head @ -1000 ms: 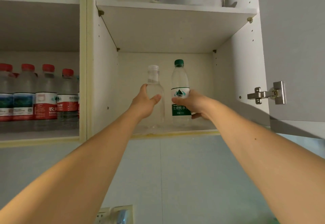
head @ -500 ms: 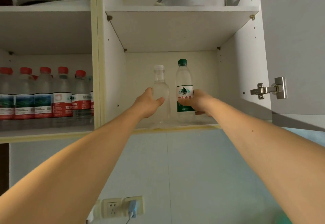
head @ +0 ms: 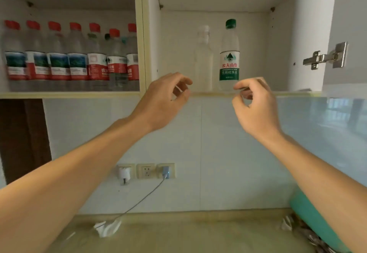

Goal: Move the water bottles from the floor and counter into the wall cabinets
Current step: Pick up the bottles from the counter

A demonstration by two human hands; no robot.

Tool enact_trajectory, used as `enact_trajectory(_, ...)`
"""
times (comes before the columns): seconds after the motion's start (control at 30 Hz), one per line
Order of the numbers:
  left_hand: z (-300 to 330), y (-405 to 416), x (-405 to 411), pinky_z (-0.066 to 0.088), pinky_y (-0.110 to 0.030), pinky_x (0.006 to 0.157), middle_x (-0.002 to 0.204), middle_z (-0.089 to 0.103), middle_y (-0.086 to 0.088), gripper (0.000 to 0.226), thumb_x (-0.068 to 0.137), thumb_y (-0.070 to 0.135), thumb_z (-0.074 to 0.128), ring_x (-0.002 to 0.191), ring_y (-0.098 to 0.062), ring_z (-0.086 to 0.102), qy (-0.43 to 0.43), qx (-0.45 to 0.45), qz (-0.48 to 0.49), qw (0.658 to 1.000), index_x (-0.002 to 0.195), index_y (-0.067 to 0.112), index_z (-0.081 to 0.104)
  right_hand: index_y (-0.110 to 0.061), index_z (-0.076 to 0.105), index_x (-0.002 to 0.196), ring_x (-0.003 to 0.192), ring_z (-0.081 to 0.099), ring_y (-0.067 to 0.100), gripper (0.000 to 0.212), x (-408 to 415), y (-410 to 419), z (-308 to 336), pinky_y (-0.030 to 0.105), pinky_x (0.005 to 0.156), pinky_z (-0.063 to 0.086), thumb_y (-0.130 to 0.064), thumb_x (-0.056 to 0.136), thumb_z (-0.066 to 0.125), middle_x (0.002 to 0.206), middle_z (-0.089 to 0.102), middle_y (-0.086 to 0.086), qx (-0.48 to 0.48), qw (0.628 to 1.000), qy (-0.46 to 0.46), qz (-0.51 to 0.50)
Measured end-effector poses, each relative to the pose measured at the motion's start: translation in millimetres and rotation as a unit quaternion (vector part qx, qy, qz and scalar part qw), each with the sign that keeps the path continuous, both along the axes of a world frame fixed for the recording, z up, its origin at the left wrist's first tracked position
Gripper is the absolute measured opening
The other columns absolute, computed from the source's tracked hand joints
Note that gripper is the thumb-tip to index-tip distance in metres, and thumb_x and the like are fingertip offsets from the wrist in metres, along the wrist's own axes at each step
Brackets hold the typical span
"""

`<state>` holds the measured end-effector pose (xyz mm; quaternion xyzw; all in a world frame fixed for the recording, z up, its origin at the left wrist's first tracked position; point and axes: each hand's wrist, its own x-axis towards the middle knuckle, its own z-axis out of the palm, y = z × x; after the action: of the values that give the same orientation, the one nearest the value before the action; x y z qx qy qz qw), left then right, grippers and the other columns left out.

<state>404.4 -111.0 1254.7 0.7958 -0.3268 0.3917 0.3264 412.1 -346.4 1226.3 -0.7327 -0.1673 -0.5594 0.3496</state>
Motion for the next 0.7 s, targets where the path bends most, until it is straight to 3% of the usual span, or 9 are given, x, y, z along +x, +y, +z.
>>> enact_trajectory(0.17, -100, 31, -17, 0.061, -0.035, 0.074, 0.101, 0.064, 0.009, 0.02, 0.1, 0.021, 0.059, 0.089, -0.011, 0.064, 0.135, -0.025, -0.003, 0.991, 0.118, 0.018, 0.066, -0.015, 0.067, 0.094, 0.081, 0.061, 0.009, 0.018, -29, 30, -94, 0.006, 0.071, 0.043, -0.001, 0.085, 0.061, 0.104, 0.059, 0.001, -0.023, 0.988, 0.139, 0.061)
enact_trajectory(0.3, -196, 60, -31, 0.061, -0.034, 0.071, 0.098, 0.064, 0.008, 0.017, 0.099, 0.019, 0.06, 0.082, -0.011, 0.064, 0.266, -0.053, 0.021, 0.962, 0.115, 0.02, 0.066, -0.024, 0.066, 0.093, 0.086, 0.064, 0.006, 0.016, -43, 57, -175, 0.012, 0.073, 0.047, -0.009, 0.088, 0.062, 0.104, 0.063, -0.004, -0.021, 0.955, 0.28, 0.097)
enact_trajectory(0.5, -325, 108, -52, 0.059, -0.022, 0.067, 0.102, 0.066, 0.009, 0.013, 0.098, 0.027, 0.064, 0.085, -0.004, 0.066, 0.414, -0.044, 0.074, 0.906, 0.111, 0.03, 0.063, -0.026, 0.07, 0.099, 0.078, 0.066, 0.008, 0.013, -60, 93, -283, 0.024, 0.073, 0.054, -0.017, 0.091, 0.065, 0.089, 0.068, -0.012, -0.003, 0.871, 0.47, 0.14)
enact_trajectory(0.57, -361, 119, -57, 0.059, -0.024, 0.072, 0.106, 0.066, 0.009, 0.019, 0.097, 0.029, 0.064, 0.088, -0.006, 0.066, 0.465, -0.012, 0.098, 0.88, 0.116, 0.027, 0.062, -0.024, 0.069, 0.106, 0.084, 0.068, 0.01, 0.014, -67, 109, -318, 0.031, 0.077, 0.059, -0.02, 0.093, 0.065, 0.094, 0.068, -0.009, 0.009, 0.829, 0.534, 0.166)
enact_trajectory(0.63, -393, 125, -61, 0.055, -0.024, 0.077, 0.111, 0.066, 0.009, 0.027, 0.096, 0.033, 0.065, 0.092, -0.005, 0.065, 0.514, 0.049, 0.106, 0.85, 0.122, 0.024, 0.062, -0.022, 0.066, 0.115, 0.09, 0.068, 0.011, 0.02, -71, 123, -351, 0.028, 0.076, 0.061, -0.024, 0.095, 0.064, 0.103, 0.067, -0.005, 0.015, 0.783, 0.59, 0.197)
enact_trajectory(0.7, -417, 128, -62, 0.05, -0.021, 0.08, 0.119, 0.065, 0.008, 0.036, 0.095, 0.035, 0.067, 0.098, -0.005, 0.062, 0.553, 0.089, 0.104, 0.822, 0.129, 0.022, 0.06, -0.02, 0.063, 0.124, 0.096, 0.067, 0.012, 0.028, -73, 133, -381, 0.032, 0.084, 0.06, -0.027, 0.097, 0.062, 0.111, 0.067, -0.004, -0.005, 0.746, 0.633, 0.204)
